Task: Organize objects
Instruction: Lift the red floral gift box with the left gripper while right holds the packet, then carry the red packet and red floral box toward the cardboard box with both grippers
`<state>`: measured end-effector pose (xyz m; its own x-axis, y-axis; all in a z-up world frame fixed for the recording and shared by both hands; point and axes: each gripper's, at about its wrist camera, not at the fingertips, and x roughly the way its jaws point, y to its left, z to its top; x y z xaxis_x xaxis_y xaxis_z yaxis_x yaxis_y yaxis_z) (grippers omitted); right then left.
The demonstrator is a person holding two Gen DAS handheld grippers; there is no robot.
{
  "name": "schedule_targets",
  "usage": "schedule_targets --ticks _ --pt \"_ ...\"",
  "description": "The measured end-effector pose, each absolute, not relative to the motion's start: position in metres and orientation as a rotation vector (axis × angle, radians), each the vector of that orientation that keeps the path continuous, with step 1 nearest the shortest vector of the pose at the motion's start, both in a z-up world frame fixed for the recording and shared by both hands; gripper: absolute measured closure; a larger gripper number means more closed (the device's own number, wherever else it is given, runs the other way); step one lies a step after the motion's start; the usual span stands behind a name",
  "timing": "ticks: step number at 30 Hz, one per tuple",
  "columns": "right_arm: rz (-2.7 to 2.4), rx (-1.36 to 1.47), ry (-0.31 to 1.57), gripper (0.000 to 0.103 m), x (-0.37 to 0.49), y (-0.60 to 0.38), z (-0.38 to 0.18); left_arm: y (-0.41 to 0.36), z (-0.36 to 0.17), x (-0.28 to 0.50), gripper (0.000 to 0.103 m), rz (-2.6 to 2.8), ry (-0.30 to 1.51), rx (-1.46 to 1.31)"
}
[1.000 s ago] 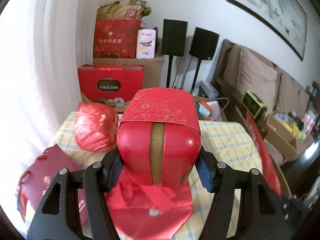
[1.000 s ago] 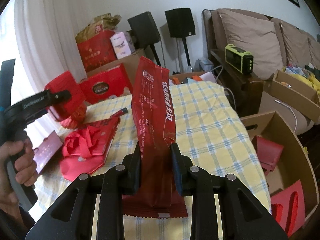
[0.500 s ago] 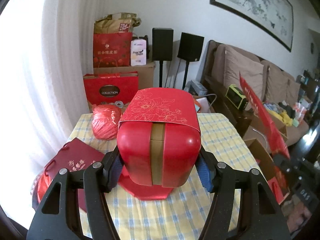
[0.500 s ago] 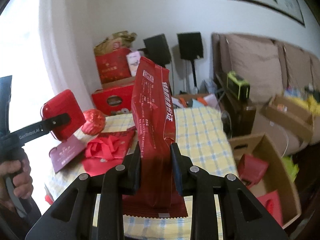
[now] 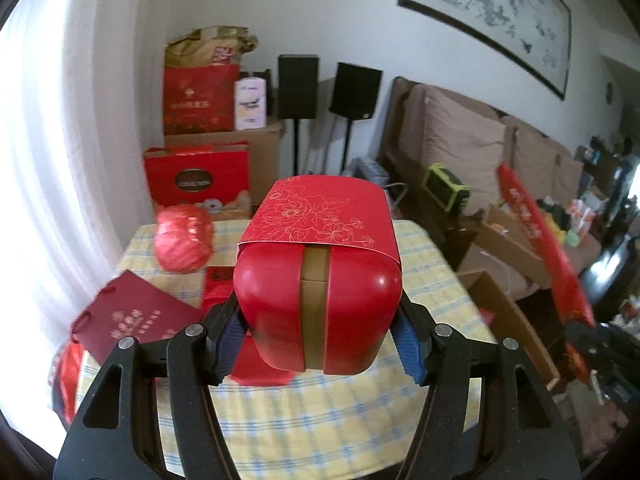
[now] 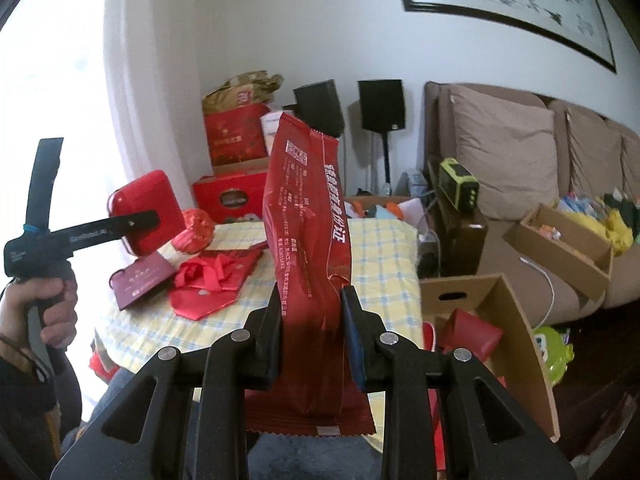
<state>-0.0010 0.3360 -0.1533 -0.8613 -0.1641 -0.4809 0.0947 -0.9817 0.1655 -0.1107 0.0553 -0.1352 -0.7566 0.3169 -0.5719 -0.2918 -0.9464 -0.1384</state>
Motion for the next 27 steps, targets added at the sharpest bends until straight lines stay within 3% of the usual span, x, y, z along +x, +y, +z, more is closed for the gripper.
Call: schedule_targets --ticks 2,7,15,19,27 --pt "-2.920 0.743 -0.230 0.077 -0.002 0.345 -0.145 0.065 -0.127 -0.107 0.042 2.652 -0.060 -0.872" --pt "-2.923 0.705 -0.089 0.077 0.009 0.349 -0.139 0.081 -0.109 -0.093 0.042 2.658 -0.039 -0.809" --pt "-2.917 0.695 -0.117 0.077 0.015 0.364 -0.134 0.106 -0.094 -0.078 0.042 2.660 -0.045 -0.769" --pt "-2.946 0.664 -0.126 0.077 0.021 0.376 -0.125 0.125 -0.087 -0.063 0.042 2.751 0.060 -0.722" --pt "-2.930 0.625 -0.237 0.077 0.031 0.399 -0.110 0.142 -0.060 -0.052 0.042 2.746 0.020 -0.669"
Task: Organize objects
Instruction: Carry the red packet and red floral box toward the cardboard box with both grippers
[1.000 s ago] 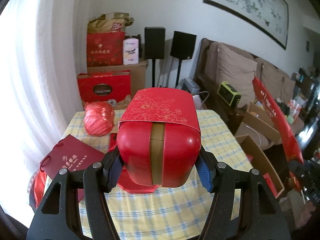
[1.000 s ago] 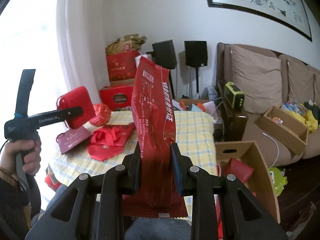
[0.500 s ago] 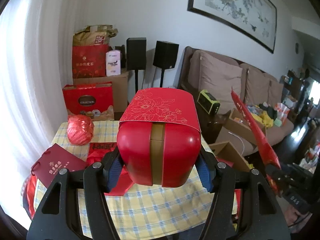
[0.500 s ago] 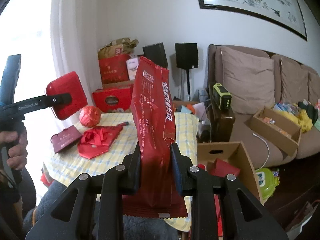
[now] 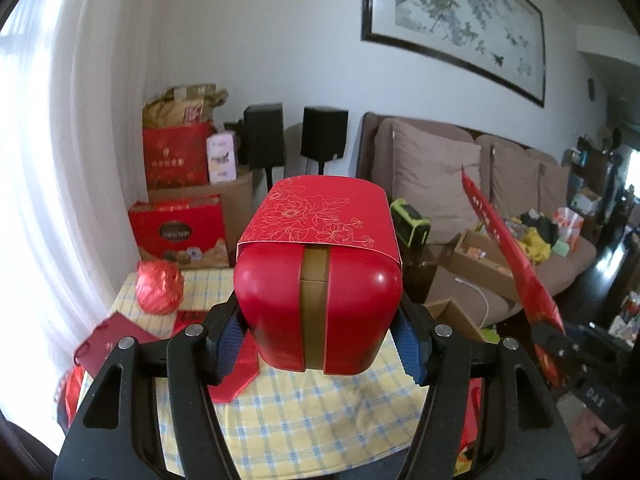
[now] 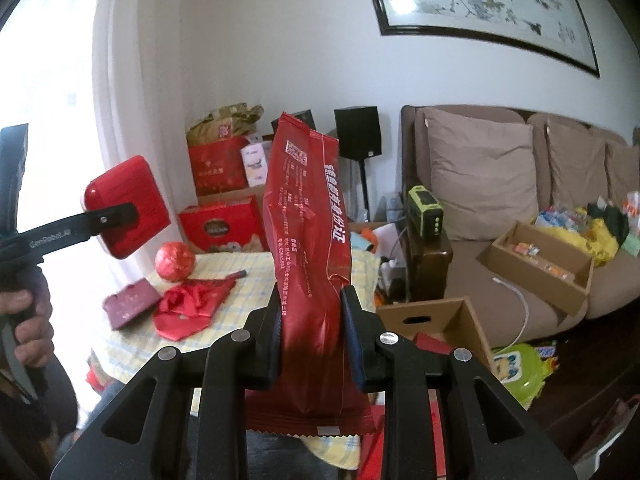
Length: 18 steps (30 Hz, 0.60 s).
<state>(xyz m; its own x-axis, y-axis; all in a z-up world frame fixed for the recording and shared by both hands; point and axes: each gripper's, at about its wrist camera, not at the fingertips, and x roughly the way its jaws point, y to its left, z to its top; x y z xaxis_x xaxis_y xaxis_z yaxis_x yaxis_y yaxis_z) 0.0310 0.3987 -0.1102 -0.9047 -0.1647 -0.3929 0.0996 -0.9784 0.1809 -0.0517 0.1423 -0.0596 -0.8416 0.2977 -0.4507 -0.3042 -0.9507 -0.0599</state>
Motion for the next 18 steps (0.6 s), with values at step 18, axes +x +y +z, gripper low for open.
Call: schedule_targets --ticks 18 --pt "-2.955 0.565 -0.266 0.077 0.047 0.415 -0.090 0.211 -0.061 -0.031 0.042 2.673 0.013 -0.639"
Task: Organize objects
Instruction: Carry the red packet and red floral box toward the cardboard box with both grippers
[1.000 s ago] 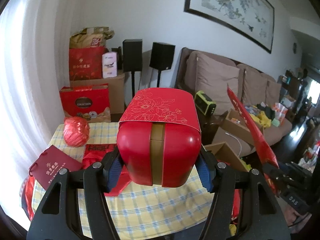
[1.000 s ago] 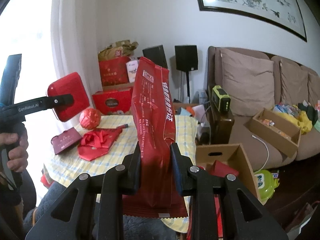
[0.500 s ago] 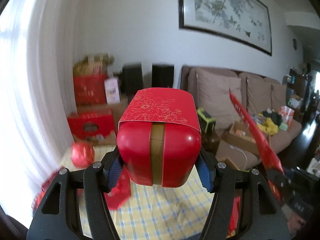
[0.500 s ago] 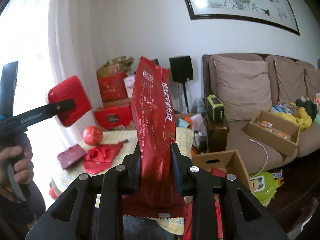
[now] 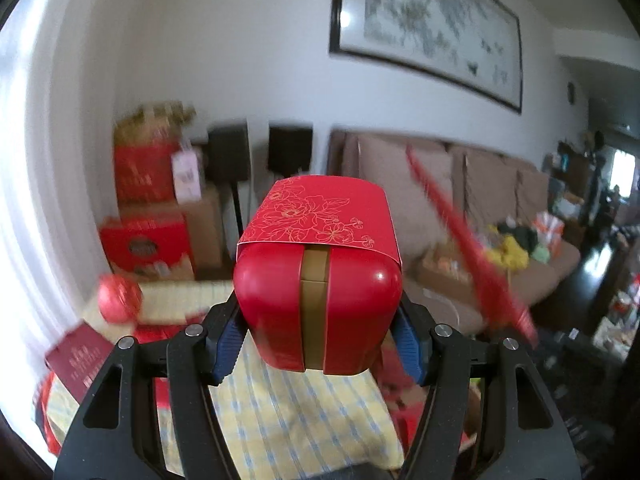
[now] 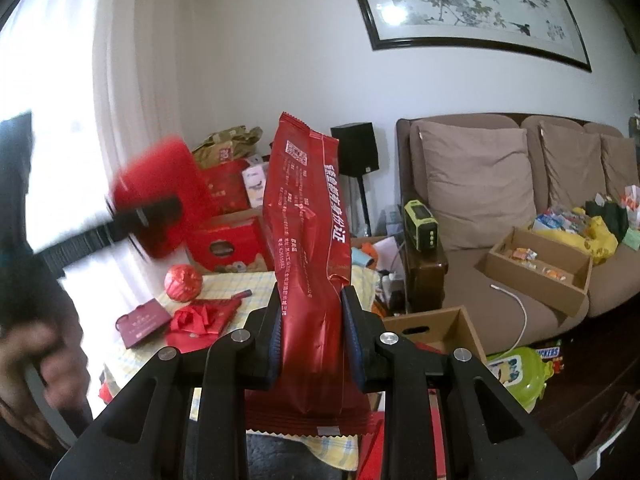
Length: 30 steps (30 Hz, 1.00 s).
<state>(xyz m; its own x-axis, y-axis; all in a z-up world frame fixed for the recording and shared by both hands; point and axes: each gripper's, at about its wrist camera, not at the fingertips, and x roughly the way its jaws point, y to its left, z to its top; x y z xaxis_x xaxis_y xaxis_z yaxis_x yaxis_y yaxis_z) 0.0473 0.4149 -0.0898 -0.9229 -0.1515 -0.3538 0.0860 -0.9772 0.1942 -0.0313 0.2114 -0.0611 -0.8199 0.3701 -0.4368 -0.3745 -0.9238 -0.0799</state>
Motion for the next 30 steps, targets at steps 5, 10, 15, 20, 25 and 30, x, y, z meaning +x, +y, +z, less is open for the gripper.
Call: schedule_targets --ticks 5,10,15,20,25,30 --pt "-2.992 0.558 -0.247 0.077 0.049 0.419 -0.088 0.225 -0.069 -0.027 0.042 2.617 0.031 -0.660" --pt "-3.004 0.568 -0.274 0.077 0.047 0.429 -0.088 0.241 -0.071 -0.023 0.042 2.574 0.053 -0.667" --pt "-3.011 0.561 -0.284 0.077 0.048 0.435 -0.087 0.240 -0.072 -0.022 0.042 2.558 0.046 -0.670" --pt "-3.013 0.519 -0.282 0.077 0.053 0.438 -0.083 0.237 -0.072 -0.022 0.042 2.529 0.014 -0.678" --pt "-3.030 0.525 -0.283 0.077 0.054 0.442 -0.082 0.240 -0.071 -0.018 0.042 2.509 0.014 -0.666" --pt "-3.040 0.534 -0.298 0.077 0.052 0.448 -0.085 0.244 -0.074 -0.018 0.042 2.496 0.020 -0.678"
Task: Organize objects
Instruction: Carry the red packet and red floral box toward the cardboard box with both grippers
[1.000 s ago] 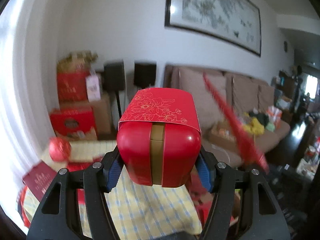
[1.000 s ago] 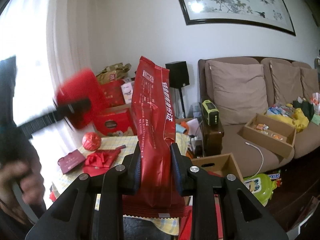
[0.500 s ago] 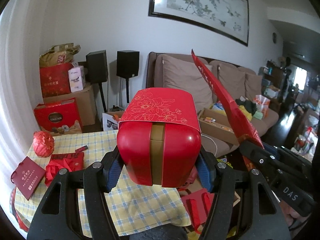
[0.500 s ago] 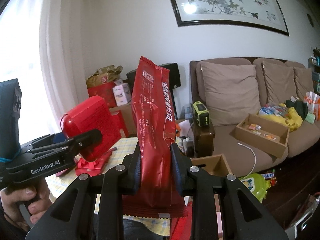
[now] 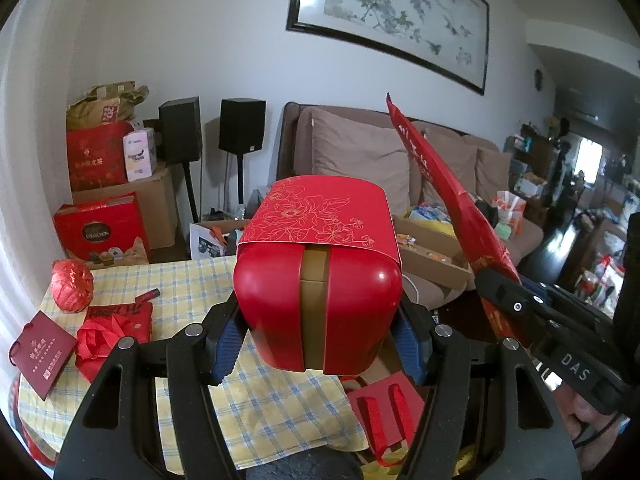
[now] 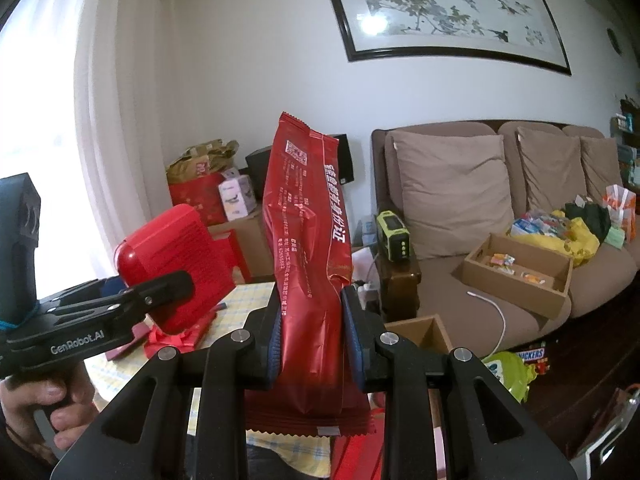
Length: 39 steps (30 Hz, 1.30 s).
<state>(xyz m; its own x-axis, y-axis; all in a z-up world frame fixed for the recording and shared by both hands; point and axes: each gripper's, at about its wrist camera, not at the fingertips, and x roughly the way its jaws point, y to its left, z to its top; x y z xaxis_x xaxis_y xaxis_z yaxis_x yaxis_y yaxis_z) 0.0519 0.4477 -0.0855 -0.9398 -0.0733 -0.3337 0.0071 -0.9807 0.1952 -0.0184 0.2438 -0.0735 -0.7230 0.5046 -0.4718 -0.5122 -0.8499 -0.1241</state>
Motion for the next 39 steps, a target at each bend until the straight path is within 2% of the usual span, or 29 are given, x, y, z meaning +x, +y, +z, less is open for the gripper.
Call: schedule_targets --ticks 39 --pt "-3.117 0.707 -0.383 0.076 0.030 0.494 -0.116 0.276 -0.100 -0.011 0.042 2.403 0.057 -0.750"
